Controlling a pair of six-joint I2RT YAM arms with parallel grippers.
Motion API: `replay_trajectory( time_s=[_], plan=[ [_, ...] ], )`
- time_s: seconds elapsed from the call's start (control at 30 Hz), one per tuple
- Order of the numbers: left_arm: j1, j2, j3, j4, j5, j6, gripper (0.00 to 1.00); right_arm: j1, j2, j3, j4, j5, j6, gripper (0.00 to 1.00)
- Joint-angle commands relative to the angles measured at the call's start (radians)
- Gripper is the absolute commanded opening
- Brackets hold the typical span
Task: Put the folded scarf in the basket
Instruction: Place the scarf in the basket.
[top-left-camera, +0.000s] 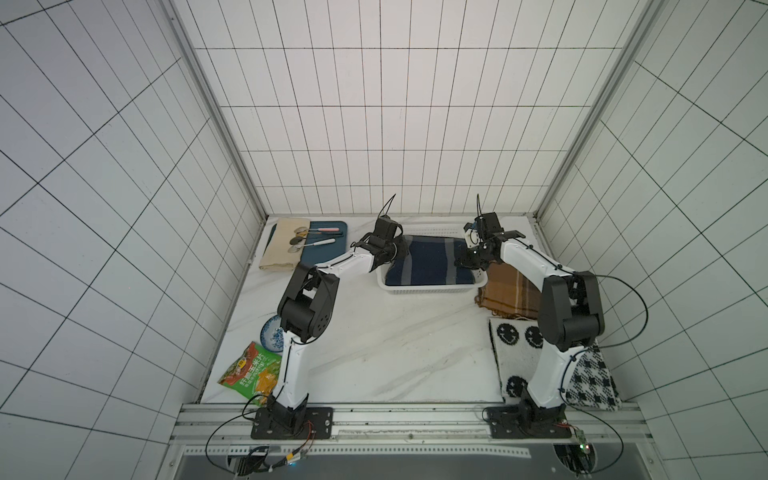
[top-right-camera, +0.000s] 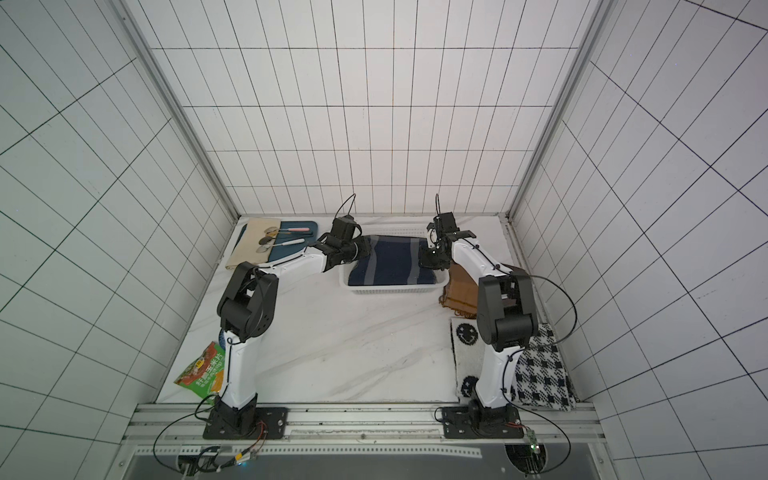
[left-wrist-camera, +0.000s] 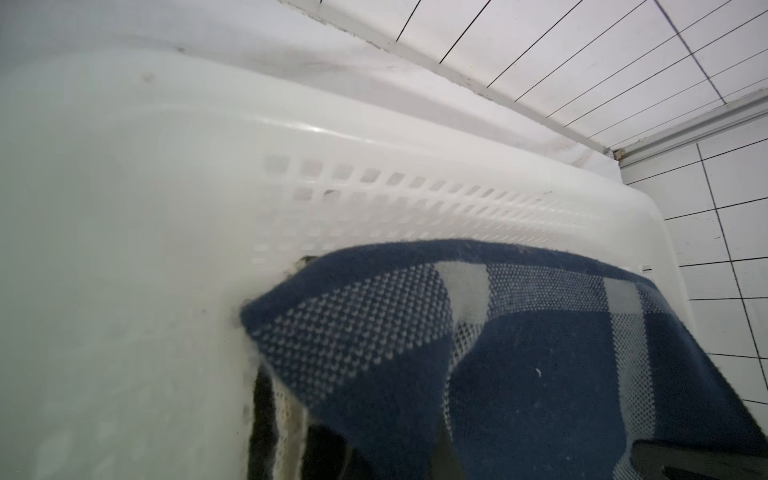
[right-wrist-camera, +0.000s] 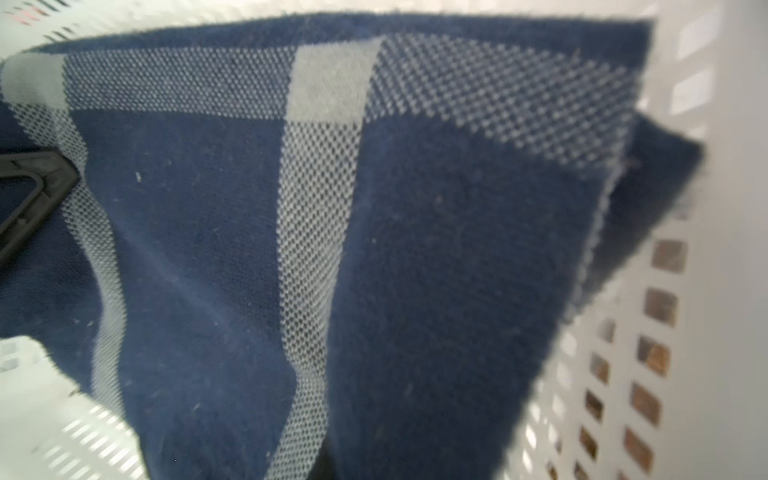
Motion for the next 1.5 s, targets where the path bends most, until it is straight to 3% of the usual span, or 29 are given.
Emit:
replay_trajectory(
  time_s=[0.0,0.1,0.4,0.43,0.57,0.8,0.97,1.1,1.23,1.47],
  plan=[
    [0.017,0.0,0.016,0.022,-0.008,0.001,0.09,0.0,0.0,0.059,-0.025,0.058,-0.029,0.24],
    [0.017,-0.002,0.012,0.008,-0.03,0.018,0.18,0.015,-0.001,0.078,-0.033,0.115,-0.046,0.36],
    [0.033,-0.036,-0.015,-0.013,-0.064,0.042,0.21,0.055,0.008,0.116,-0.056,0.246,-0.091,0.41],
    [0.034,-0.041,-0.014,-0.018,-0.058,0.041,0.26,0.059,0.011,0.118,-0.055,0.261,-0.091,0.42],
    [0.033,-0.088,-0.03,-0.034,-0.056,0.057,0.65,0.078,-0.011,0.121,-0.058,0.326,-0.095,0.45],
    [0.028,-0.157,-0.065,-0.022,-0.158,0.078,0.65,0.144,-0.115,0.053,0.019,0.457,-0.11,0.46],
    [-0.008,-0.194,-0.073,0.004,-0.182,0.1,0.64,0.153,-0.101,0.034,0.084,0.412,-0.101,0.45],
    [-0.03,-0.166,-0.059,-0.003,-0.165,0.097,0.6,0.126,0.0,0.08,0.073,0.295,-0.077,0.43],
    [-0.063,-0.146,-0.076,0.026,-0.171,0.101,0.59,0.106,0.063,0.095,0.065,0.285,-0.072,0.41],
    [-0.036,-0.034,-0.073,0.023,-0.135,0.07,0.59,0.112,0.019,0.064,0.03,0.25,-0.066,0.38]
  ],
)
